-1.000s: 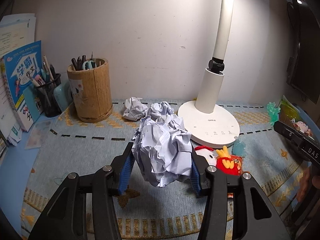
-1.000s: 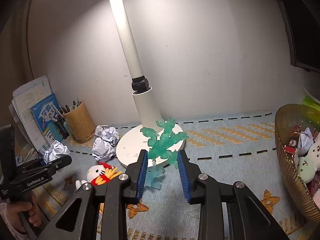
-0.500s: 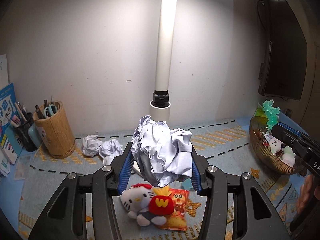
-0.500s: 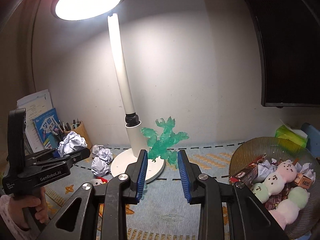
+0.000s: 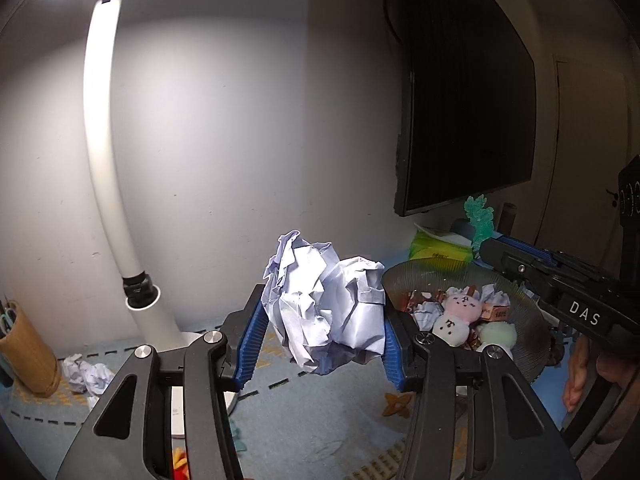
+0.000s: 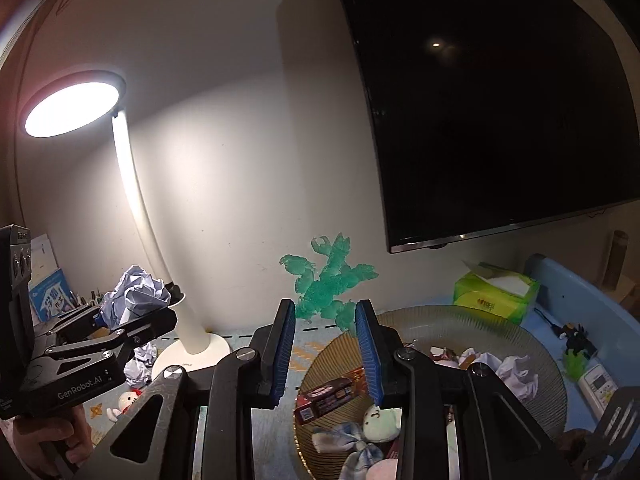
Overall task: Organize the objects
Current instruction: 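Carry the paper ball and green figure to the amber bowl and open both tools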
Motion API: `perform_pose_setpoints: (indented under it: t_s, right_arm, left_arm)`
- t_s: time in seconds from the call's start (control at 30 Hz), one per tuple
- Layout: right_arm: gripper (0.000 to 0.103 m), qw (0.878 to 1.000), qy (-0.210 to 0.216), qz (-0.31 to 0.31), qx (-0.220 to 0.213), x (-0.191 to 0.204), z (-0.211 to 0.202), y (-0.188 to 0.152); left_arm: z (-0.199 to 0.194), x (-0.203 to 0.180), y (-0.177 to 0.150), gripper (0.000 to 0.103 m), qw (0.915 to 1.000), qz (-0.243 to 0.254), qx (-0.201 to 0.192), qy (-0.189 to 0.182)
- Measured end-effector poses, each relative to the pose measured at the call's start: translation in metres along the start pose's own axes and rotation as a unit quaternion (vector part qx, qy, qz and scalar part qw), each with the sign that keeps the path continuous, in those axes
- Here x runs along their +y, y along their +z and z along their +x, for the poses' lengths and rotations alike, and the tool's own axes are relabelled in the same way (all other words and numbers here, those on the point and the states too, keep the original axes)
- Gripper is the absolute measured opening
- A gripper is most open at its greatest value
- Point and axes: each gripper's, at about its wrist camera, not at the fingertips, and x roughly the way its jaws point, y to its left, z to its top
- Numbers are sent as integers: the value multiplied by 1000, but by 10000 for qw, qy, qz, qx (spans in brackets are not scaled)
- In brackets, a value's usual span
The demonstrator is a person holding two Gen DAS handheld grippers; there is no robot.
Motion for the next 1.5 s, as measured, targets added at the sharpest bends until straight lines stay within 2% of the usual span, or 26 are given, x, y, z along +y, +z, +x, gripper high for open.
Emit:
perform_pose_setpoints:
  t_s: [0.17, 0.43, 0.5, 0.7, 1.07, 1.13, 1.17, 1.2, 1.23, 1.27, 1.37, 1.5]
  right_arm:
    - [30, 9993, -383, 10, -3, -36, -2, 9]
    - [30, 9975, -601, 274, 262, -83, 5, 17]
    - [30, 9973, -582, 331, 315, -88, 6, 19]
    - [30, 9969, -564, 287, 478, -91, 15, 20]
    - [30, 9934, -625, 253, 926, -94, 62, 4]
    - [31, 9924, -656, 286, 1006, -95, 69, 2]
    - [37, 9915, -672, 337, 1063, -96, 72, 1]
    - [49, 9904, -668, 395, 1148, -98, 75, 0]
    - [96, 9886, -692, 448, 1257, -100, 80, 0]
    - [103, 9882, -725, 482, 1262, -100, 82, -2]
    - [103, 9915, -629, 606, 961, -99, 75, -2]
    - [103, 9915, -525, 815, 865, -96, 66, 4]
  left_arm:
    - [19, -39, 9, 47, 9989, 319, 39, -329]
    - [49, -85, 2, 47, 9940, 693, 359, -765]
    - [55, -92, -2, 47, 9924, 699, 449, -910]
    - [74, -104, -10, 47, 9906, 722, 631, -978]
    - [110, -114, -27, 47, 9873, 813, 951, -982]
    - [116, -114, -29, 50, 9838, 816, 1138, -1116]
    - [120, -113, -31, 52, 9813, 782, 1265, -1225]
    - [124, -112, -33, 65, 9769, 729, 1466, -1375]
    - [129, -111, -35, 87, 9724, 697, 1676, -1467]
    - [128, -109, -36, 103, 9723, 637, 1676, -1500]
    - [117, -102, -32, 103, 9780, 689, 1533, -1238]
    - [100, -90, -19, 103, 9801, 616, 1480, -1169]
